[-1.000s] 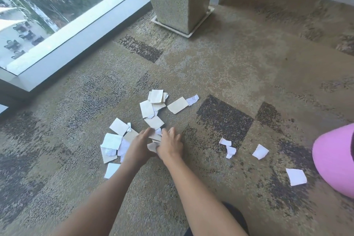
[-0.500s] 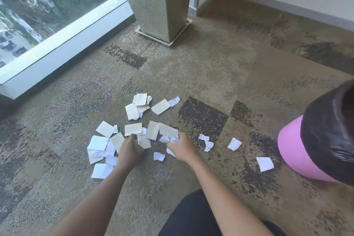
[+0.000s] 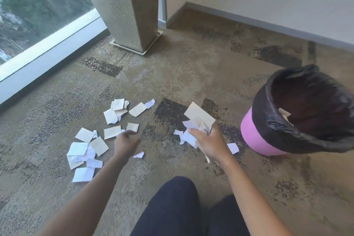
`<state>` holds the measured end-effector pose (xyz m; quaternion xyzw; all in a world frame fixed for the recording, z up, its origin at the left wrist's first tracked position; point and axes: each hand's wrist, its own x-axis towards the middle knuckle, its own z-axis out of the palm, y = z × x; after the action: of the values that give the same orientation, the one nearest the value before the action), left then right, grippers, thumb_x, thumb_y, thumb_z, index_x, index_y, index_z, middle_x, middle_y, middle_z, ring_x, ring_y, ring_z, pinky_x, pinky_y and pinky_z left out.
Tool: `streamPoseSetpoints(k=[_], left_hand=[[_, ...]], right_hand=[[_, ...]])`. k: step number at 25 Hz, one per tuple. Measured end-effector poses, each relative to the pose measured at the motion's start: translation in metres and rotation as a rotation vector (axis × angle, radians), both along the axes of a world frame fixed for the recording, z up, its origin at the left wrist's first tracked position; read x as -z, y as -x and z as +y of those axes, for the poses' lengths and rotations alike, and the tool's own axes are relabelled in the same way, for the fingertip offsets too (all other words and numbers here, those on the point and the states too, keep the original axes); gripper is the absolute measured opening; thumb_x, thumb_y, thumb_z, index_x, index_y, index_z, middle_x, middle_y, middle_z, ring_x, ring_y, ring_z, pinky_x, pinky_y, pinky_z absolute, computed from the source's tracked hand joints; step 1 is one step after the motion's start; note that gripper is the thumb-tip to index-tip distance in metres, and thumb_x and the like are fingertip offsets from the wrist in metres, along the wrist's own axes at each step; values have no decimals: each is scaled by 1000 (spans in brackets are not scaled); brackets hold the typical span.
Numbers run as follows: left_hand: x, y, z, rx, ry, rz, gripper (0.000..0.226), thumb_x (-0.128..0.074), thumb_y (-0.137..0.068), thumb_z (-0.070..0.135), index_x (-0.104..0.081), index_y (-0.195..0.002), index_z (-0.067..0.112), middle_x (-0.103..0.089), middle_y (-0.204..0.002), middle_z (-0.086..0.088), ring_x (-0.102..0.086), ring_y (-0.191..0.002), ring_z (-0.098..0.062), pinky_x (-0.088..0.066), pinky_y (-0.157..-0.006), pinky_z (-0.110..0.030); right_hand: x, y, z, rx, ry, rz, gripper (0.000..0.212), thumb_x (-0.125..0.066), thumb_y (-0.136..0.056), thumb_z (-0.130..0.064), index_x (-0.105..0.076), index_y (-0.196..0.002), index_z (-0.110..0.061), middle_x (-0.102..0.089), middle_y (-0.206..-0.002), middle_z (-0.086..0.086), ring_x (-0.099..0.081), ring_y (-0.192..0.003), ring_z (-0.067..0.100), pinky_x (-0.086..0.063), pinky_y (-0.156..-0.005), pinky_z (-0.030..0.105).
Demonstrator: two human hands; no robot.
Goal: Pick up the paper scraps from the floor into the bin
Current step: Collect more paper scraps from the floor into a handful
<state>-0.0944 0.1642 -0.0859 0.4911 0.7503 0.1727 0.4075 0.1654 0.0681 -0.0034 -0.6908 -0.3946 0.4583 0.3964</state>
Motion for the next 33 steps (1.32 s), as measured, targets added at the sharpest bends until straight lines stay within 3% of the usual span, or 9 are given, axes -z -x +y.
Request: streamPoseSetpoints(k=[3, 7, 12, 16, 18, 23, 27, 30, 33], left_hand=[[-42, -57, 1, 18, -67, -225, 10, -76, -79, 19, -69, -84, 24, -66, -85, -1, -64, -67, -19, -52, -49, -32], [-102, -143, -5, 94, -130, -480, 13, -73, -83, 13, -66, -82, 24, -68, -92, -3, -67, -71, -16, -51, -45, -26], [-165, -252, -32, 294, -316, -615, 9, -73, -83, 16, -69, -91, 17, -71, -91, -1, -70, -79, -18, -60, -58, -34], [-191, -330, -60, 435, -408, -655, 7, -71, -79, 14, -71, -85, 19, -65, -71, 13, -61, -65, -1, -50, -60, -15], [-192, -357, -69, 495, -369, -658, 12, -68, -83, 13, -71, -94, 15, -67, -79, 8, -62, -71, -7, -51, -67, -19], [-182, -376, -70, 643, -190, -657, 52, -61, -93, 10, -44, -142, 11, -53, -139, -11, -52, -128, -25, -43, -107, -35], [-171, -357, -66, 556, -311, -726, 37, -56, -93, 5, -55, -130, 9, -60, -130, -9, -61, -115, -19, -46, -95, -22], [-147, -324, -56, 462, -372, -647, 27, -55, -92, 6, -60, -117, 13, -64, -114, 2, -60, -86, 0, -49, -80, -14], [-104, -279, -41, 506, -240, -432, 34, -54, -92, 4, -55, -125, 12, -59, -125, -1, -59, -103, -12, -51, -92, -28]], right_hand=[[-38, -33, -13, 110, -76, -8, 2, -68, -80, -36, -69, -80, -34, -60, -60, -19, -55, -54, 0, -44, -52, 14], [-72, -96, -26, 360, -174, -83, 23, -69, -72, -39, -66, -78, -18, -61, -63, -13, -54, -55, 5, -47, -53, 19], [-82, -179, -48, 680, -171, -229, 48, -70, -70, -39, -68, -112, -17, -73, -104, -1, -69, -94, 21, -55, -83, 38], [-74, -216, -62, 816, -52, -337, 57, -72, -73, -40, -61, -124, -16, -67, -117, 6, -64, -106, 30, -50, -87, 37], [-74, -223, -62, 830, -29, -290, 61, -74, -71, -45, -59, -124, -18, -66, -118, 4, -64, -106, 29, -53, -92, 45], [-80, -233, -57, 963, -35, 41, 91, -81, -72, -46, -32, -144, -19, -55, -132, 4, -62, -112, 22, -51, -99, 45], [-87, -237, -55, 1078, -87, 200, 71, -71, -81, -49, -45, -140, -19, -53, -136, 5, -54, -116, 22, -48, -99, 51], [-86, -223, -57, 1080, -134, -16, 61, -68, -84, -45, -49, -135, -18, -54, -134, 3, -54, -121, 20, -45, -102, 40], [-83, -186, -57, 865, -328, -509, 52, -68, -83, -37, -51, -129, -18, -50, -132, 2, -52, -121, 18, -44, -101, 31]])
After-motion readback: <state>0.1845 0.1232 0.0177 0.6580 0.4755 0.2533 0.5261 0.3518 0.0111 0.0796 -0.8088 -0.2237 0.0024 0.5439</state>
